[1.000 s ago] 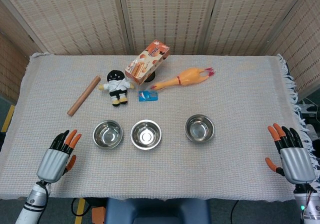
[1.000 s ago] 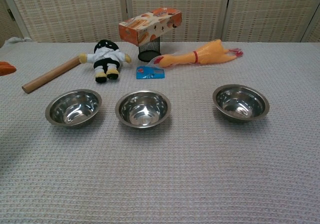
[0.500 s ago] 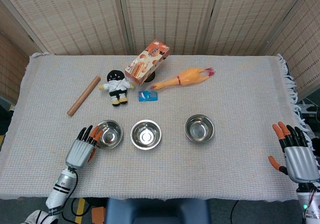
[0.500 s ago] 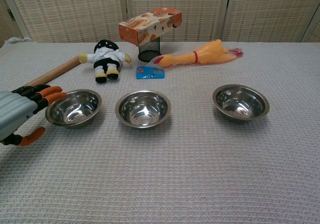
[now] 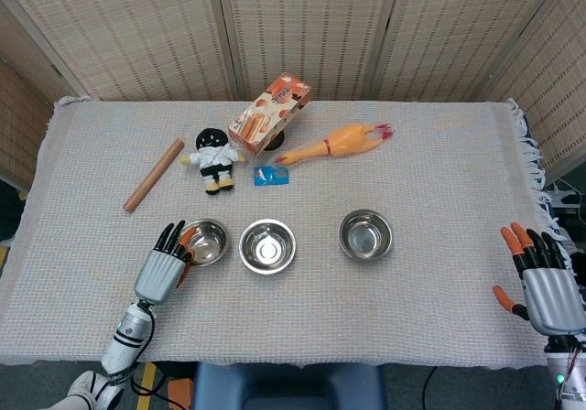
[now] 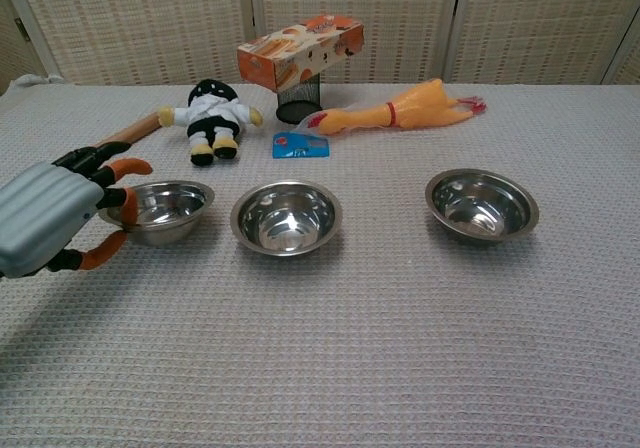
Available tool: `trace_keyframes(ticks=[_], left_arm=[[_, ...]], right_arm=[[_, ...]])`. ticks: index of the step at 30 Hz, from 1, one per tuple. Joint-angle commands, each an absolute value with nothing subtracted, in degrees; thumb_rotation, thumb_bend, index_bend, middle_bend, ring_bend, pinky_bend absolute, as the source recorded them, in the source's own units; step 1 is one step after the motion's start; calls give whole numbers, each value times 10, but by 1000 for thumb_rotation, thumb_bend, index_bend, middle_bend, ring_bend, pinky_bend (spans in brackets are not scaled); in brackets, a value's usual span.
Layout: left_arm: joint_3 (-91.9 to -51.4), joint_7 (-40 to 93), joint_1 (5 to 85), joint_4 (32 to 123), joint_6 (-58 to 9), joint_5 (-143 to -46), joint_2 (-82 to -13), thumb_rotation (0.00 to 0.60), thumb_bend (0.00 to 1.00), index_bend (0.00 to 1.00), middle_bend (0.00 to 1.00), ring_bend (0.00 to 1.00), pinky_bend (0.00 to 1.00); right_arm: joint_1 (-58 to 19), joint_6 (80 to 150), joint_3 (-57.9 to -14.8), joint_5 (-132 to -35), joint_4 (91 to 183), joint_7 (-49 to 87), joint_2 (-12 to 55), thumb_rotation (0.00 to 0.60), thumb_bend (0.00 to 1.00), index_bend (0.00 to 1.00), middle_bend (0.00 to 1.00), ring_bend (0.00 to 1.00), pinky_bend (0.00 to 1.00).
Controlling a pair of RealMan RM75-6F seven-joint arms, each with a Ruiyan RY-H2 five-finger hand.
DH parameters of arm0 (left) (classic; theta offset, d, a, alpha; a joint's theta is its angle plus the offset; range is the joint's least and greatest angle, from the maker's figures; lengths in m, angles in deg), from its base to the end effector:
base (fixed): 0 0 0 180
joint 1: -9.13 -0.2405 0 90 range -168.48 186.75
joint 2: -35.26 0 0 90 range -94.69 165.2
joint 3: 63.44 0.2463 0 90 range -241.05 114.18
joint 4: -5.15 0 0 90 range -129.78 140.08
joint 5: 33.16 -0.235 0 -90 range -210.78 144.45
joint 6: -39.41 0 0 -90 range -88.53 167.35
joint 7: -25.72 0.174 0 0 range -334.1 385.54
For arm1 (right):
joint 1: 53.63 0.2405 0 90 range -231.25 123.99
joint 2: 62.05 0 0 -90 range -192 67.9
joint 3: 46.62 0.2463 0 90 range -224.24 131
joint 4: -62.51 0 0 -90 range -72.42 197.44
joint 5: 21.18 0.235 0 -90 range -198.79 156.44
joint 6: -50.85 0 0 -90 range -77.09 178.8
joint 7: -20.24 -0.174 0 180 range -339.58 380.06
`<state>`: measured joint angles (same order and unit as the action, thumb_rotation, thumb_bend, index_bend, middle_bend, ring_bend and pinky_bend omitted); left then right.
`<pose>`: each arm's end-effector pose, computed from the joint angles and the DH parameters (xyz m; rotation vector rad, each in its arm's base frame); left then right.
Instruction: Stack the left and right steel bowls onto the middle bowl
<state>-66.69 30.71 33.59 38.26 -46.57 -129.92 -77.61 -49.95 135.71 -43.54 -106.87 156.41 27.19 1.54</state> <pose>-0.2458 0.3103 -0.0623 -1.7072 -0.3672 -1.0156 -0.3117 -0.2065 0.1322 1.4054 -0.8397 0.8127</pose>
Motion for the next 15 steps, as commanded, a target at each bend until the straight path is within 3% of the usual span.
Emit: trace_keyframes(ticks=[1,7,13,15], left_arm=[[-666,299,340,376,-474,-1301,-781,600,455,738,156,7,126],[-686,317,381,420,-533,-1314,-781,600,454,739,169,17,129],[-682,381,425,486,-510,-1334,-787,600,450,730,172,17,131],[-678,400,433,496,-487,-1332,-792,600,452,680,167,18,131]], right_arm=[[-500,1357,-435,-1069,1565,271,15,600,150,0,0,0,0],[-501,1359,-435,-1068,1567,263,9,600,150,0,0,0,0],[-503,1361,-435,-1069,1569,256,4,600,150,0,0,0,0],[-504,1363,-434,-1067,1569,251,2,600,150,0,0,0,0]])
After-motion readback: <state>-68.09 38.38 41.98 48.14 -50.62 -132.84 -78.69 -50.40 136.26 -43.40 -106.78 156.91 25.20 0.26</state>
